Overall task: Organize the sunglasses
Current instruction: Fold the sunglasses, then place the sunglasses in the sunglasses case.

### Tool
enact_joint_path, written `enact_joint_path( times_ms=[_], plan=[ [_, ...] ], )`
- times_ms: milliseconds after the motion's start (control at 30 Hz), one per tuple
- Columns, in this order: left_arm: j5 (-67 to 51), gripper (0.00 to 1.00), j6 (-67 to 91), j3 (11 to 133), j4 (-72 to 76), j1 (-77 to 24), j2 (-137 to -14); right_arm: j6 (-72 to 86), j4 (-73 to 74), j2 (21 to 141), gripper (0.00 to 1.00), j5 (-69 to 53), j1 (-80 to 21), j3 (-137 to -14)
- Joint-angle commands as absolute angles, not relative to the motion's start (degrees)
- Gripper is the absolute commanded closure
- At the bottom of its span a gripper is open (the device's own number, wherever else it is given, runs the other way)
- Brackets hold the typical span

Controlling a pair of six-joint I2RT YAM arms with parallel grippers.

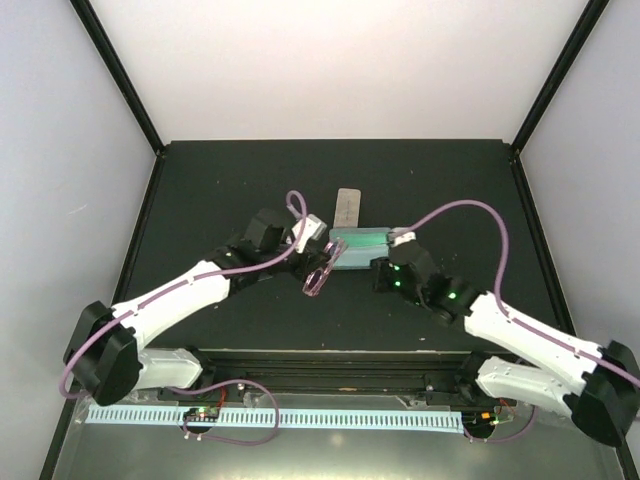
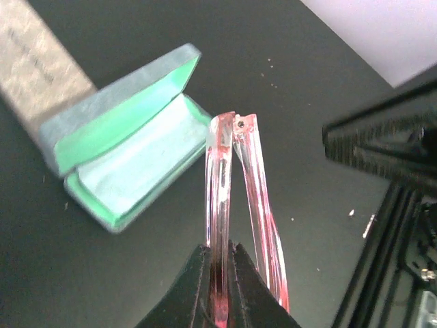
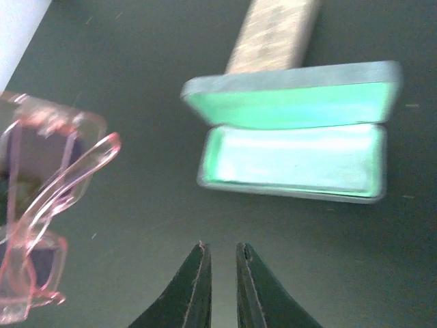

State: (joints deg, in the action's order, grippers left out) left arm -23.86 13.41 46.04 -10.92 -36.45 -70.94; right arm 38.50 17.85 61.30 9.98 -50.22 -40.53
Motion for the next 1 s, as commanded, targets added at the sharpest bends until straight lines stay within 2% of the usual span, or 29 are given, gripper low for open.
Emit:
enact_joint_path(
  times_ms=[0,400,767,967],
  plan=[
    [-15.2,0.98,-0.9,53.6,-10.5,-41.7,-75.5,44.7,22.5,53.8,0.86,17.5,-45.6,-36.6],
    [12.0,0.98,-31.6,71.8,-15.0,-53.8,-100.6,47.2,31.5,40.5,0.83,21.2,-42.8,-34.1],
    [23.3,0.98,-42.3,73.1,-5.1,-57.0,-108.9,50.5,37.9,32.6,0.82,24.3,-42.4,-33.3],
    [24.4,0.98,-46.8,74.7,-2.3,-58.3,-111.9,51.8,39.3,30.4,0.82,23.1,-42.4,-31.9]
  ],
)
